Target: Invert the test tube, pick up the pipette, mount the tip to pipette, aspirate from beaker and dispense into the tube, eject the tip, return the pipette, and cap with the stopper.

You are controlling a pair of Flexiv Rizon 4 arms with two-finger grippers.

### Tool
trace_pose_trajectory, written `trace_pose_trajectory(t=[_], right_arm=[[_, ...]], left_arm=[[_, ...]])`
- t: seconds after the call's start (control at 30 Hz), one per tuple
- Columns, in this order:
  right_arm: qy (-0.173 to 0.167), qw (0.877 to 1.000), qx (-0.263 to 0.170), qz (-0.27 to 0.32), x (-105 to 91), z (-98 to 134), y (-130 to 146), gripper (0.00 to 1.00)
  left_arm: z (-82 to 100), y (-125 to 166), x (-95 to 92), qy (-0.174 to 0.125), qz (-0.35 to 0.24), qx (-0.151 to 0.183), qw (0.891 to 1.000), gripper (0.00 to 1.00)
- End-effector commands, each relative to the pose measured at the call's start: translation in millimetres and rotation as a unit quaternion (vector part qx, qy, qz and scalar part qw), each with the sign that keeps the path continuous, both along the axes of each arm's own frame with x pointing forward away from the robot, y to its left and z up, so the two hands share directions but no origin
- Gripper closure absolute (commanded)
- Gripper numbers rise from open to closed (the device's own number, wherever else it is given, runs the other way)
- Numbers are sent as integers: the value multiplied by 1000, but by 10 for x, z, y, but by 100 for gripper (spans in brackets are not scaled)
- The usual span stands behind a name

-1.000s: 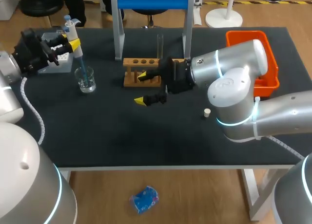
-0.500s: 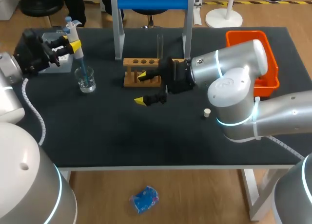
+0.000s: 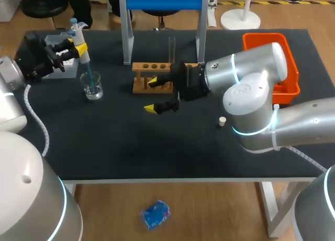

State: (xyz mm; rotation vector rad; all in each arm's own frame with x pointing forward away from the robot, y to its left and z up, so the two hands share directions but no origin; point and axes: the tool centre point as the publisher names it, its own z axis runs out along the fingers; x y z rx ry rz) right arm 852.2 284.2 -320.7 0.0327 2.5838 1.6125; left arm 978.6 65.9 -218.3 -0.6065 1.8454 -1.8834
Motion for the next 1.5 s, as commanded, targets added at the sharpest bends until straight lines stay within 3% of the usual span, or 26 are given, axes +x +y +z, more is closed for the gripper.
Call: trace_pose_trajectory(t=[0.03,0.5,0.77,1.1,1.37,1.5], right_arm=[[-3,1000,6,21,37,148,-32,0],[-10,995,14,95,-1,859,-58,0],[2,990,37,136,139,1287,-11,0],[21,983,57,173,414,1712,278,0],[29,973,108,199,551,2010,595,0],[29,973,108,199,551,2010,595,0]], left_arm=[[-5,0,4,-1,0,0,1000,100],[-5,0,4,-1,0,0,1000,100],[-5,0,4,-1,0,0,1000,100],[-5,0,4,-1,0,0,1000,100],[-5,0,4,-1,0,0,1000,100],[-5,0,4,-1,0,0,1000,100]])
